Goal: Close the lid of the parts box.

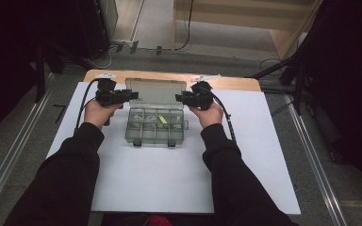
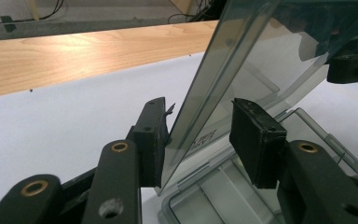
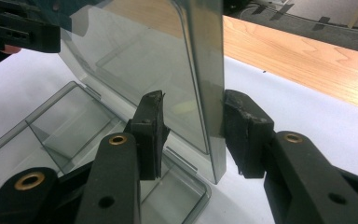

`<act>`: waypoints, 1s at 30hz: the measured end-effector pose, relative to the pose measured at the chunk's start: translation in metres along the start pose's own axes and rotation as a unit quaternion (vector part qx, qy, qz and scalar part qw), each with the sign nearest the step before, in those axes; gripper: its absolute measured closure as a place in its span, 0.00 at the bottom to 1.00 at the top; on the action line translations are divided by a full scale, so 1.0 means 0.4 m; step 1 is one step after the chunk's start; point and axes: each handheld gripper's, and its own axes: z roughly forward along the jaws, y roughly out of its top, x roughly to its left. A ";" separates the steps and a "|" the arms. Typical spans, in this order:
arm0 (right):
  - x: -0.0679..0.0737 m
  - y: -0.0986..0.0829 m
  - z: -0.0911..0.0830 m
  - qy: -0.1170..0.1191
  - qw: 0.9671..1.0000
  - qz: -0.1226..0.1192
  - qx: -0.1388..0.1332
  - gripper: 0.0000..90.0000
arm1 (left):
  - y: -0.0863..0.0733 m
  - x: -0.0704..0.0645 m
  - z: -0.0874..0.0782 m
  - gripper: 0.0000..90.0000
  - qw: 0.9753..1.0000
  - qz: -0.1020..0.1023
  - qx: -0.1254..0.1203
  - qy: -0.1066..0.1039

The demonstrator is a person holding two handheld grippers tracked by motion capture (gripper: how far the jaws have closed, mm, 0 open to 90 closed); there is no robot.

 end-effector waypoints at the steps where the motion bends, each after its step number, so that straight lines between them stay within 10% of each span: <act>1: 0.000 -0.001 -0.001 0.002 1.000 0.000 -0.001 0.68 | -0.001 0.000 0.001 0.58 1.000 0.003 0.006 0.001; 20: 0.006 -0.012 -0.008 0.003 1.000 -0.007 -0.006 0.68 | -0.030 0.026 -0.054 0.39 0.999 -0.010 0.044 -0.022; 30: 0.011 -0.019 -0.011 0.003 1.000 -0.014 -0.009 0.68 | -0.030 0.031 -0.101 0.74 0.998 -0.019 0.065 -0.018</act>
